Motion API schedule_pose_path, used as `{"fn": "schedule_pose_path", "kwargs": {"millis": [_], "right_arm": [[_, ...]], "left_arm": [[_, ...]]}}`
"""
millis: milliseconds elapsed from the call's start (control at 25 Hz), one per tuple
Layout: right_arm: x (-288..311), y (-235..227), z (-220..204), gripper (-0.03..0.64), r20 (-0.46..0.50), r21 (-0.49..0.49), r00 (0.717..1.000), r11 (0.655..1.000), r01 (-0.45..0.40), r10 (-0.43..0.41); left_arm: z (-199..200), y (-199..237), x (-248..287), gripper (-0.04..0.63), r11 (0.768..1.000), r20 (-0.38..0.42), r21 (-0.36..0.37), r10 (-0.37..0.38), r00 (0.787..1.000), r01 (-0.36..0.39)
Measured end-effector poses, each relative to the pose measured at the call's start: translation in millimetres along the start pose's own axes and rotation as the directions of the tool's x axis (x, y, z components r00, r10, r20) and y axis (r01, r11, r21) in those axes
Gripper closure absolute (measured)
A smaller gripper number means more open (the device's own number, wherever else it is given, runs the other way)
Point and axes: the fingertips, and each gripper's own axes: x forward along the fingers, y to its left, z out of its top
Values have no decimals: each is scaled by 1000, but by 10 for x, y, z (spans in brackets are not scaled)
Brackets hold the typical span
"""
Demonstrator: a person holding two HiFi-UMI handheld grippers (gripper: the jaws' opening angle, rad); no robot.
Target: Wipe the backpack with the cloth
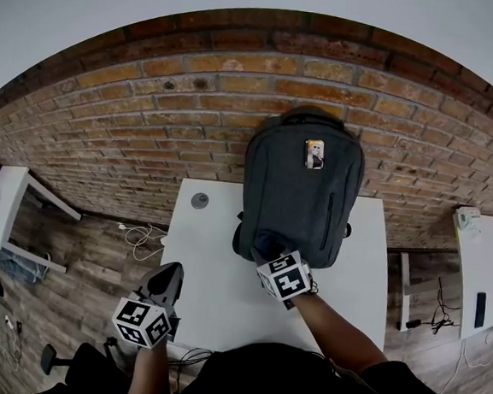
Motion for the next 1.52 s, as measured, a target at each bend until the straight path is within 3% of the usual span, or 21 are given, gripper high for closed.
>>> {"fn": "schedule_pose_path", "kwargs": {"millis": [640,1080,1280,1520], "right_arm": [[-98,-760,1166,512,130,11,979,988,157,-157],[-237,-1364,1998,512,222,-21,936,958,286,-274],[-366,-1537,2389,512,284,-48,902,935,352,-325],[-326,-1523,2449,512,282,-70,901,929,363,-330]], "left_arm": [[-113,143,-103,598,999,-11,-33,29,1000,-30],[-131,222,-132,598,999,-13,-39,37,999,-38],[-140,303,-155,598,998,-13,-48,48,999,-49],[-159,342,-134,598,997,-13,-57,47,999,-48]]}}
